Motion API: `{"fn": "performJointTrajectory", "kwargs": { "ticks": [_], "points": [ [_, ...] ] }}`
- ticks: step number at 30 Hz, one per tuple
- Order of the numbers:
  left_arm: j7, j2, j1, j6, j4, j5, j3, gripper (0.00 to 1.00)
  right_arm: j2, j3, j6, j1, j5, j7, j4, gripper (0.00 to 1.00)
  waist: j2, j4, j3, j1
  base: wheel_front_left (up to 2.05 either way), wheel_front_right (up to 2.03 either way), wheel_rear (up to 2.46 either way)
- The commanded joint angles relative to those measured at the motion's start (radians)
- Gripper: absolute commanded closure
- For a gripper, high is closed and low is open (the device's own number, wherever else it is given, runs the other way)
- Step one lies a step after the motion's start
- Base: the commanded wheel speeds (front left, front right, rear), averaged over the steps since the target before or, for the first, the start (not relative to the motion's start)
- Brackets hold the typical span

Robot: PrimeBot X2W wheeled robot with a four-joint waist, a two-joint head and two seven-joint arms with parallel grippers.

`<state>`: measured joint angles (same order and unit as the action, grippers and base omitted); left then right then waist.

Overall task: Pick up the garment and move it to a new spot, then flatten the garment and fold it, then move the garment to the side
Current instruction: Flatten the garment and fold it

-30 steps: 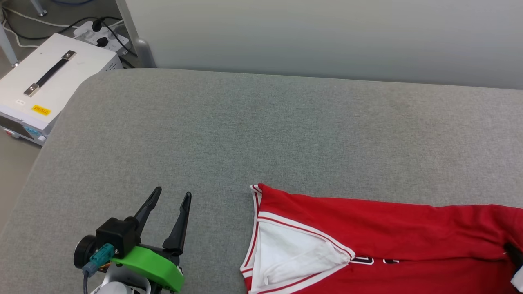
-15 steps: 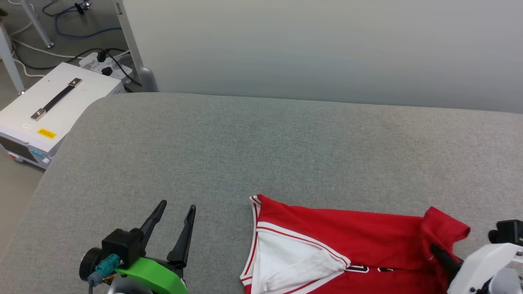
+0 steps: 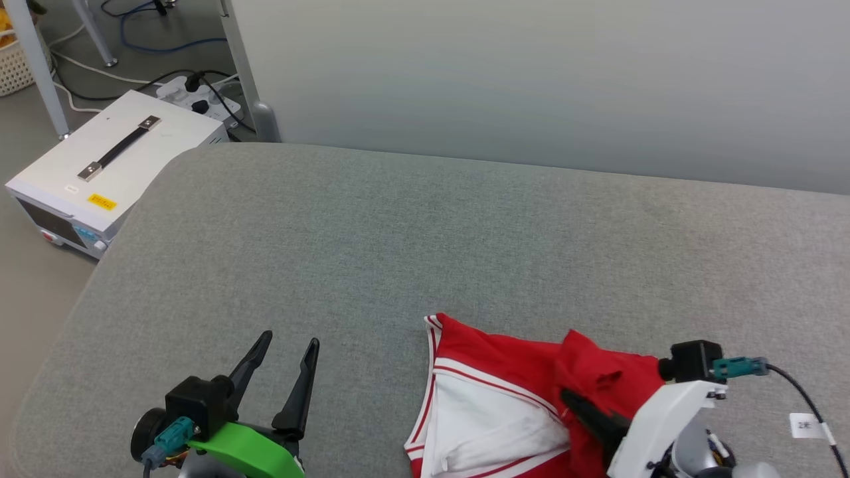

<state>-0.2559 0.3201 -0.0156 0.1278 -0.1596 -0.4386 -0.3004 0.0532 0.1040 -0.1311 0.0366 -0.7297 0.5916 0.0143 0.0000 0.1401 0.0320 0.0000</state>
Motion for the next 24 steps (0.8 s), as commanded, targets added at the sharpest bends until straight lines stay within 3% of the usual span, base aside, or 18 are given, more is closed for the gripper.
{"fn": "performJointTrajectory", "kwargs": {
  "ticks": [1, 7, 16, 17, 18, 19, 24],
  "points": [
    [-0.006, 0.001, -0.001, 0.003, 0.000, -0.013, 0.001, 0.00, -0.002, 0.036, 0.000, -0.022, -0.038, -0.023, 0.018, 1.00, 0.0000, 0.011, -0.006, 0.0000, 0.00, 0.00, 0.00],
    [-0.006, 0.000, -0.015, 0.002, 0.001, -0.019, 0.013, 0.00, -0.003, 0.196, 0.000, -0.087, -0.077, -0.112, 0.110, 1.00, 0.0000, 0.025, -0.011, 0.0000, 0.00, 0.00, 0.00],
    [-0.006, -0.019, -0.018, 0.003, 0.000, -0.011, 0.014, 0.00, -0.003, 0.287, 0.000, -0.186, -0.064, -0.236, 0.276, 1.00, 0.0000, 0.044, -0.018, 0.0000, 0.00, 0.00, 0.00],
    [-0.006, -0.020, -0.019, 0.003, 0.000, -0.011, 0.013, 0.00, -0.003, 0.296, 0.000, -0.193, -0.064, -0.244, 0.290, 0.89, 0.0000, 0.045, -0.020, 0.0000, 0.00, 0.00, 0.00],
    [-0.006, -0.021, -0.020, 0.003, 0.001, -0.012, 0.010, 0.00, -0.003, 0.311, 0.000, -0.203, -0.060, -0.253, 0.303, 0.09, 0.0000, 0.047, -0.022, 0.0000, 0.00, 0.00, 0.00],
    [-0.006, -0.022, -0.021, 0.003, 0.001, -0.012, 0.009, 0.00, -0.003, 0.320, 0.000, -0.209, -0.065, -0.261, 0.312, 0.00, 0.0000, 0.048, -0.024, 0.0000, 0.00, 0.00, 0.00],
    [-0.006, -0.021, -0.019, 0.003, -0.002, -0.014, 0.011, 0.00, -0.003, 0.396, 0.000, -0.239, -0.073, -0.297, 0.321, 0.00, 0.0000, 0.047, -0.026, 0.0000, 0.00, 0.00, 0.00]
  ]
}}
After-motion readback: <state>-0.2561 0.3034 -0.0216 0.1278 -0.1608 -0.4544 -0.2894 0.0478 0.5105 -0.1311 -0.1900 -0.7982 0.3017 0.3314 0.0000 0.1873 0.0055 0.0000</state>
